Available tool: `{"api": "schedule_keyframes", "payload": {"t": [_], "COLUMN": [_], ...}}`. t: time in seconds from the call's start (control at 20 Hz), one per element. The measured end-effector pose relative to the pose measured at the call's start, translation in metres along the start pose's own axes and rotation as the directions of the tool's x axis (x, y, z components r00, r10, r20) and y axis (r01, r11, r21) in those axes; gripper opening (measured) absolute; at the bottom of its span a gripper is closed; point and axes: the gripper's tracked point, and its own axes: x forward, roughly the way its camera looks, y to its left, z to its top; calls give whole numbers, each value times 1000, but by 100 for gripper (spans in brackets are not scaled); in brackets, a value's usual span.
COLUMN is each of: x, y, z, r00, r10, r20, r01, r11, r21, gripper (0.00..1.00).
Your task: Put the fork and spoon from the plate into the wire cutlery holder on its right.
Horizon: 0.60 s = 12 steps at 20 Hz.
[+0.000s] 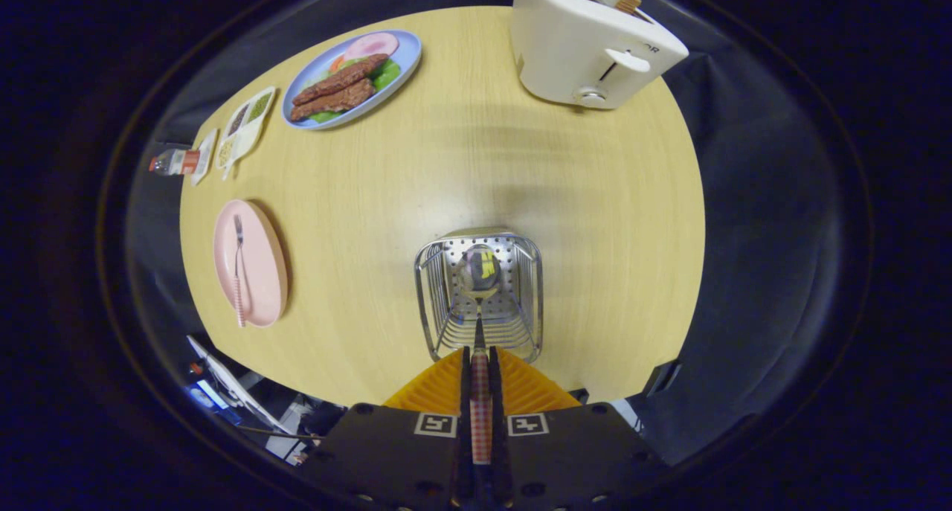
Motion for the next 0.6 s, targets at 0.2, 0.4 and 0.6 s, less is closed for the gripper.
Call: {"api": "schedule_keyframes", "payload": {"t": [0.2,0.4,0.6], "x": [-1,-22,-42], "y": [1,6,26], "z": [8,24,24], "r00": [999,981,954], "r10": [3,-11,7], "r20": [54,192,300], "r01": [-1,25,20], "r11": [1000,997,996], "r21": [-25,-73,-87], "gripper": [9,12,25]}}
